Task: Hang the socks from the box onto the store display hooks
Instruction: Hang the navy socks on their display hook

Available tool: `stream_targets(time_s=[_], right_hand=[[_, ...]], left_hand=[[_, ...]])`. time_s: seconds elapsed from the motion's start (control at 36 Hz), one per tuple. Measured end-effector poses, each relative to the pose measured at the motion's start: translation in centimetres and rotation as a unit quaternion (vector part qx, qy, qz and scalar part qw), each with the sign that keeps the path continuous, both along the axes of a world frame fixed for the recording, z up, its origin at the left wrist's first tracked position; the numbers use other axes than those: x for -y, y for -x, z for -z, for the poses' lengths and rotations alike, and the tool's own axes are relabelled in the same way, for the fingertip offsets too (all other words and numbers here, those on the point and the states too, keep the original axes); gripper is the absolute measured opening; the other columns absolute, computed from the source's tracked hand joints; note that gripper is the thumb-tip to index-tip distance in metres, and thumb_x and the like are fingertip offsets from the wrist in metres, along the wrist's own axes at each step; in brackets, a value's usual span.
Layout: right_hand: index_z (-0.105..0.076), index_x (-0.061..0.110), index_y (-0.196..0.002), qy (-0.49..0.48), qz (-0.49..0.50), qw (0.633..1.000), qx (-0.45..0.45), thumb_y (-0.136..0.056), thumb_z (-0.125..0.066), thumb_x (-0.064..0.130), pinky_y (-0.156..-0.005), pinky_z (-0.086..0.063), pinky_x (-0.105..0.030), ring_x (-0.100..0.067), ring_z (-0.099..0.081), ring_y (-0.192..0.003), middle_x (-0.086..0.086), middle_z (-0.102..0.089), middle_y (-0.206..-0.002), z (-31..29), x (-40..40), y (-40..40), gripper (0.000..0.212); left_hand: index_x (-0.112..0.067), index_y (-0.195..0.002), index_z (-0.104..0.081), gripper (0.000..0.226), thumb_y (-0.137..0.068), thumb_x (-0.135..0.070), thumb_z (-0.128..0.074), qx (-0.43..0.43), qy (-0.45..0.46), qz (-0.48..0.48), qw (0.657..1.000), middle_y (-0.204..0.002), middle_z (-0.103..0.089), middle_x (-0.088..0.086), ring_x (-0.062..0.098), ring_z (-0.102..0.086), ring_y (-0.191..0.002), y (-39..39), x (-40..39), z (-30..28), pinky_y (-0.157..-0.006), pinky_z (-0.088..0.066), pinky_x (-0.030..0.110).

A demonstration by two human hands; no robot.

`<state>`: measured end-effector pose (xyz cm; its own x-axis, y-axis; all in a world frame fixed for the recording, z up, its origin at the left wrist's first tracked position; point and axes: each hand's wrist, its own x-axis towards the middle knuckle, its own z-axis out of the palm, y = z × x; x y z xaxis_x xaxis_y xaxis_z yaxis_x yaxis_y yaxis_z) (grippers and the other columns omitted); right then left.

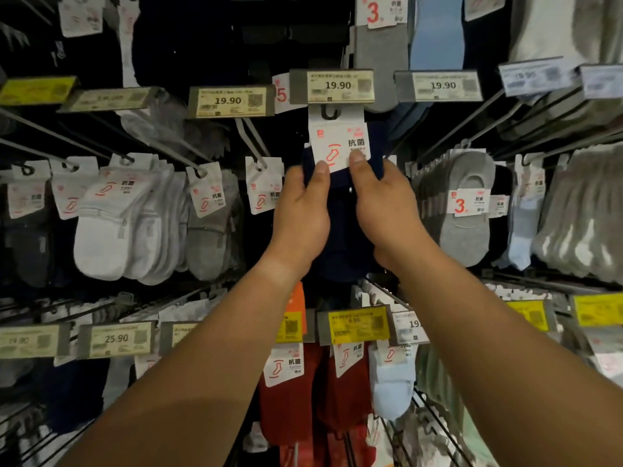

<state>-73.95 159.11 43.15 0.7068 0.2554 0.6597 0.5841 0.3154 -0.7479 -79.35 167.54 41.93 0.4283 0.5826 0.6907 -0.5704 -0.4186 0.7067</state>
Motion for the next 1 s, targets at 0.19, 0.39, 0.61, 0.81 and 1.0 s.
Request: stream_targets(time_s=[0.19,0.39,0.61,0.81,1.0], right_hand=[[-0.066,0.026,-0.096,0.031,-0.01,0.999,-0.013,-0.098,-0.052,0.044,-0.091,-0.055,-0.043,-0.015,-0.068,-0.094,0.006,-0.071,-0.099,-1.4,-0.5,-0.7,0.022],[-0.062,0.017,-0.118,0.091,0.024,0.994,-0.06,-0.096,-0.049,0.05,-0.091,-0.054,-0.043,-0.023,-0.064,-0.1,-0.002,-0.068,-0.11,-0.4,-3.4,-4.0,0.042],[-0.043,0.008,-0.134,0.207,0.143,0.967,-0.035,-0.099,-0.036,0.061,-0.075,-0.044,-0.035,-0.033,-0.06,-0.105,-0.015,-0.062,-0.121,1.8,-5.8,-5.8,0.063],[-0.047,0.007,-0.116,0.29,0.201,0.936,0.006,-0.097,-0.044,0.059,-0.071,-0.041,-0.035,-0.037,-0.061,-0.102,-0.018,-0.064,-0.113,5.8,-4.1,-5.8,0.056],[-0.047,0.008,-0.109,0.296,0.323,0.894,0.091,-0.097,-0.044,0.06,-0.068,-0.041,-0.037,-0.038,-0.063,-0.094,-0.017,-0.066,-0.102,5.9,-0.2,-2.4,0.053]], left_hand=[[-0.024,-0.111,-0.064,0.041,-0.085,-0.053,-0.053,-0.015,0.025,0.005,1.0,-0.115,-0.072,-0.001,0.02,-0.067,-0.11,-0.8,-0.8,-0.8,-0.102,-0.052,0.049],[-0.013,-0.12,-0.052,0.04,-0.105,-0.048,-0.043,-0.175,-0.064,-0.113,0.976,-0.109,-0.061,0.001,0.013,-0.058,-0.086,-2.7,-2.8,-0.5,-0.073,-0.049,0.033],[-0.006,-0.122,-0.04,0.049,-0.104,-0.051,-0.041,-0.357,-0.163,-0.221,0.893,-0.094,-0.053,0.007,0.025,-0.054,-0.081,-4.0,-4.6,-0.9,-0.067,-0.042,0.034],[-0.003,-0.142,-0.029,0.072,-0.096,-0.045,-0.064,-0.486,-0.238,-0.225,0.81,-0.126,-0.059,0.018,0.031,-0.061,-0.104,-2.9,-5.1,1.6,-0.072,-0.043,0.035],[-0.007,-0.131,-0.039,0.061,-0.093,-0.049,-0.064,-0.35,-0.363,-0.293,0.813,-0.123,-0.06,0.018,0.039,-0.062,-0.111,1.4,-2.6,0.9,-0.075,-0.045,0.039]])
